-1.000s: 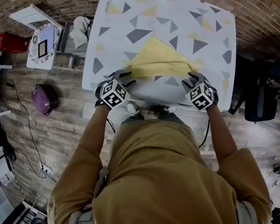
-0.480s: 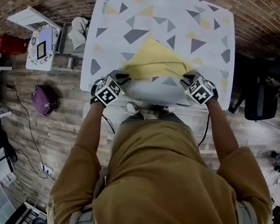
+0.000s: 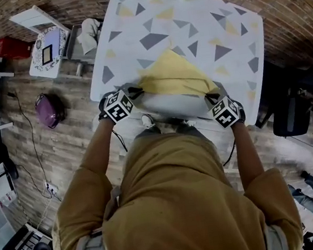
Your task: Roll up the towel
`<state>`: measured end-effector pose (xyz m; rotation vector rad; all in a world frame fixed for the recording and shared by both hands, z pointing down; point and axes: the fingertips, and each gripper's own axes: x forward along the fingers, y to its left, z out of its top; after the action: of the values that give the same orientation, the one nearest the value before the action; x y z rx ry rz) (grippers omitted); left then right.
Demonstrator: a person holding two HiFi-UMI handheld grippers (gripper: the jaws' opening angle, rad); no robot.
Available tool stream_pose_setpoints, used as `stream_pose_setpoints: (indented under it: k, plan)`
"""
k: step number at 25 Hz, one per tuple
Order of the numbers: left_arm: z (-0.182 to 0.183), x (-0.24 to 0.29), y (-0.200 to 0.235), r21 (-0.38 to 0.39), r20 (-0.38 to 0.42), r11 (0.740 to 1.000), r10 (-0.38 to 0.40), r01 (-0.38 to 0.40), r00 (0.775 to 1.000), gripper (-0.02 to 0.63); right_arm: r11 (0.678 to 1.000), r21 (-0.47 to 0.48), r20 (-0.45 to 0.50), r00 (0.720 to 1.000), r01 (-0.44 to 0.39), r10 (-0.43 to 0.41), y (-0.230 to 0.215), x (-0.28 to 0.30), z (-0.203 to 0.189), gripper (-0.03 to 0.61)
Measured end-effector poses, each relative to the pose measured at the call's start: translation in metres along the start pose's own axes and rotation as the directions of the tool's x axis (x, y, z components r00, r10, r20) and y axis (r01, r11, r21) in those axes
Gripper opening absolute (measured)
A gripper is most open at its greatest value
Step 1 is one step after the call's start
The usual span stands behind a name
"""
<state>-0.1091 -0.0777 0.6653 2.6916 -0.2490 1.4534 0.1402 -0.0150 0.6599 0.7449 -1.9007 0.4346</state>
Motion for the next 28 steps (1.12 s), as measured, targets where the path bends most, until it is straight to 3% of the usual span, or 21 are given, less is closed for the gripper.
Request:
stream_pose_setpoints:
  k: [6,13,18,28]
  plan:
    - [0.008,-0.011,0.0,-0.012,0.007,0.999,-0.049,0.049,0.999,0.086,1.0,0.013,0.027,1.0,-0.004,0.004,-0.008,-0.017,0.013,0.017]
    - [0.021,-0.018,0.01,-0.04,-0.009,0.987,-0.157,0.157,0.987,0.086,0.997,-0.036,-0.027,0.998,-0.064,0.063,-0.023,-0.025,0.019,0.017]
    - [0.025,-0.019,0.024,-0.06,-0.01,0.977,-0.208,0.207,0.978,0.086,0.996,-0.033,-0.014,0.996,-0.085,0.084,-0.042,-0.036,0.037,0.017]
    - [0.024,-0.01,0.048,-0.115,-0.017,0.959,-0.262,0.259,0.965,0.086,0.979,0.008,-0.065,0.977,-0.203,0.203,-0.062,-0.023,0.036,0.018]
